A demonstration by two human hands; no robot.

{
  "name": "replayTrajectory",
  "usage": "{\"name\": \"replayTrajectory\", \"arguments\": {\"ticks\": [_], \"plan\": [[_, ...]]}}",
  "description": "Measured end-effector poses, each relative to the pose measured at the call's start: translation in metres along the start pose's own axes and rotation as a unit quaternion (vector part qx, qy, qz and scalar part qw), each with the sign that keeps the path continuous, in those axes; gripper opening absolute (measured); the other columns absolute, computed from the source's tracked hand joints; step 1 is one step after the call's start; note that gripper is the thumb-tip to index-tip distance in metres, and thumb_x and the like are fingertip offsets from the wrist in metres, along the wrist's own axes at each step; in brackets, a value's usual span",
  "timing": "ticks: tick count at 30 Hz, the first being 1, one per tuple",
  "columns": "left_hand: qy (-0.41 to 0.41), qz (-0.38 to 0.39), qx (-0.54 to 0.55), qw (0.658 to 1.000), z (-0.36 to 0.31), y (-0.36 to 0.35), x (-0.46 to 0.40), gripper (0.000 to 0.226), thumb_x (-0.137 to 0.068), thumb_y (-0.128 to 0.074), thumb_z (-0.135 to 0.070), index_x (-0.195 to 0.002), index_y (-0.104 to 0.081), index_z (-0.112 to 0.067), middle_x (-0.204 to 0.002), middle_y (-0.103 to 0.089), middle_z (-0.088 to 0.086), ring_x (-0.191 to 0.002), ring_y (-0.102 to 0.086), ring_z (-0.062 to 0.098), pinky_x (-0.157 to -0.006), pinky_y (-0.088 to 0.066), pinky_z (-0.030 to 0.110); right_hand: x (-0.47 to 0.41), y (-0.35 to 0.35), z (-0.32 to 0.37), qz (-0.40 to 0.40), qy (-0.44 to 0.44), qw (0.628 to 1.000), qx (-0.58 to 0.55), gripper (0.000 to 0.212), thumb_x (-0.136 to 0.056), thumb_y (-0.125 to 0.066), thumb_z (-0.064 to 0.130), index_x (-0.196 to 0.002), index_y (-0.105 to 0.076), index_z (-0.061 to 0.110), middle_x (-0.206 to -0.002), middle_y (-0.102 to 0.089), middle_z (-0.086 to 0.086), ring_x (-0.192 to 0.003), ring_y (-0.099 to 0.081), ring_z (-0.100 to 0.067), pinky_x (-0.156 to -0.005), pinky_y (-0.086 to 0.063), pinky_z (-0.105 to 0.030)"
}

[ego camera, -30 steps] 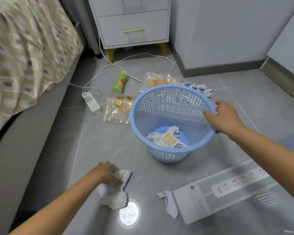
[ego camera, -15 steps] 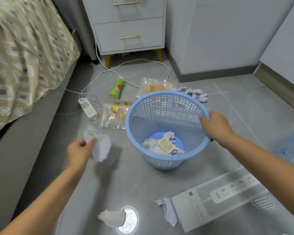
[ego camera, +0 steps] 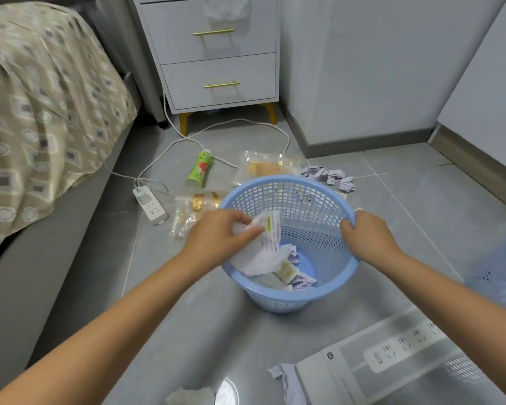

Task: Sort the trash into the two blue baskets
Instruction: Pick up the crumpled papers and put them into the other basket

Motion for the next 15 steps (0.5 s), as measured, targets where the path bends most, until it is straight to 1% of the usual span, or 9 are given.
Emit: {"name": "replayTrajectory", "arguments": {"ticks": [1,2,4,6,8,9,11,13,15], "plan": [[-0.018,-0.012,-0.013,1.000,-0.001,-0.001,0.003,0.036,-0.083,-0.064,-0.047,-0.105,-0.071,-0.020,-0.101,-0.071,-0.006,-0.092,-0.063,0.011,-0.081,-0.050,0.026,0.000,0.000,-0.001,-0.001,-0.001,1.000,-0.001,0.014,-0.091,-0.042,0.016,-0.082,-0.044,0.005,-0.081,-0.049,-0.013,-0.075,-0.045,-0.029,-0.067,-0.035,-0.031],[-0.039,-0.048,0.012,0.998,0.000,0.002,0.005,0.040,-0.084,-0.064,-0.045,-0.112,-0.068,-0.017,-0.109,-0.069,-0.005,-0.099,-0.061,0.012,-0.086,-0.050,0.028,0.000,0.000,-0.001,-0.002,-0.001,1.000,-0.002,0.014,-0.090,-0.042,0.016,-0.081,-0.044,0.005,-0.080,-0.050,-0.014,-0.075,-0.045,-0.029,-0.067,-0.035,-0.031],[-0.067,-0.145,0.097,0.982,0.005,0.017,0.013,0.035,-0.086,-0.062,-0.036,-0.114,-0.066,-0.017,-0.109,-0.066,-0.005,-0.099,-0.059,0.006,-0.083,-0.049,0.016,-0.001,0.000,-0.003,-0.002,0.000,1.000,0.000,0.015,-0.090,-0.042,0.016,-0.082,-0.045,0.005,-0.080,-0.050,-0.014,-0.074,-0.046,-0.030,-0.066,-0.036,-0.031],[-0.012,-0.188,0.159,0.969,0.023,0.026,0.026,0.017,-0.090,-0.061,-0.025,-0.106,-0.067,-0.022,-0.100,-0.064,-0.010,-0.086,-0.058,-0.005,-0.073,-0.043,0.003,-0.001,-0.001,-0.005,-0.002,-0.001,1.000,0.002,0.016,-0.090,-0.042,0.016,-0.081,-0.046,0.004,-0.080,-0.051,-0.013,-0.073,-0.047,-0.030,-0.065,-0.036,-0.031],[0.092,-0.164,0.196,0.962,0.058,0.019,0.039,0.010,-0.090,-0.060,-0.018,-0.093,-0.067,-0.024,-0.089,-0.065,-0.010,-0.075,-0.058,-0.008,-0.067,-0.044,0.003,0.000,0.000,-0.007,-0.003,-0.002,1.000,0.004,0.016,-0.091,-0.042,0.017,-0.081,-0.046,0.004,-0.079,-0.051,-0.013,-0.072,-0.047,-0.030,-0.064,-0.036,-0.031],[0.139,-0.121,0.199,0.963,0.078,0.011,0.046,0.007,-0.089,-0.061,-0.020,-0.087,-0.067,-0.023,-0.085,-0.067,-0.007,-0.072,-0.059,-0.005,-0.071,-0.048,0.009,0.000,0.000,-0.007,-0.003,-0.002,1.000,0.005,0.017,-0.091,-0.041,0.017,-0.081,-0.046,0.004,-0.079,-0.051,-0.013,-0.072,-0.047,-0.030,-0.064,-0.036,-0.031],[0.209,0.010,0.186,0.960,0.113,-0.010,0.062,0.008,-0.086,-0.062,-0.026,-0.081,-0.067,-0.021,-0.083,-0.071,0.004,-0.075,-0.063,0.011,-0.076,-0.052,0.030,0.000,0.000,-0.004,-0.001,-0.001,1.000,0.008,0.017,-0.091,-0.042,0.017,-0.082,-0.047,0.004,-0.080,-0.051,-0.014,-0.073,-0.048,-0.030,-0.064,-0.036,-0.031],[0.217,0.183,0.089,0.955,0.136,-0.034,0.084,0.007,-0.085,-0.063,-0.026,-0.080,-0.066,-0.021,-0.087,-0.072,0.006,-0.079,-0.065,0.016,-0.074,-0.051,0.028,-0.001,0.000,-0.001,0.000,-0.001,1.000,0.013,0.017,-0.091,-0.042,0.017,-0.084,-0.050,0.003,-0.082,-0.051,-0.014,-0.074,-0.047,-0.030,-0.066,-0.036,-0.031],[0.165,0.330,-0.044,0.929,0.147,-0.062,0.110,0.012,-0.082,-0.066,-0.034,-0.087,-0.065,-0.023,-0.095,-0.070,-0.002,-0.089,-0.065,0.013,-0.079,-0.049,0.023,-0.002,0.000,0.002,-0.002,0.000,1.000,0.019,0.023,-0.091,-0.042,0.017,-0.090,-0.055,-0.001,-0.083,-0.049,-0.015,-0.076,-0.045,-0.029,-0.068,-0.036,-0.031]]}}
Point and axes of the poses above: each hand's wrist, its own x-axis away from the middle knuckle, its own y-axis out of the back of the hand, z = x × y, the point moved 4 cm from there along -x, towards the middle knuckle
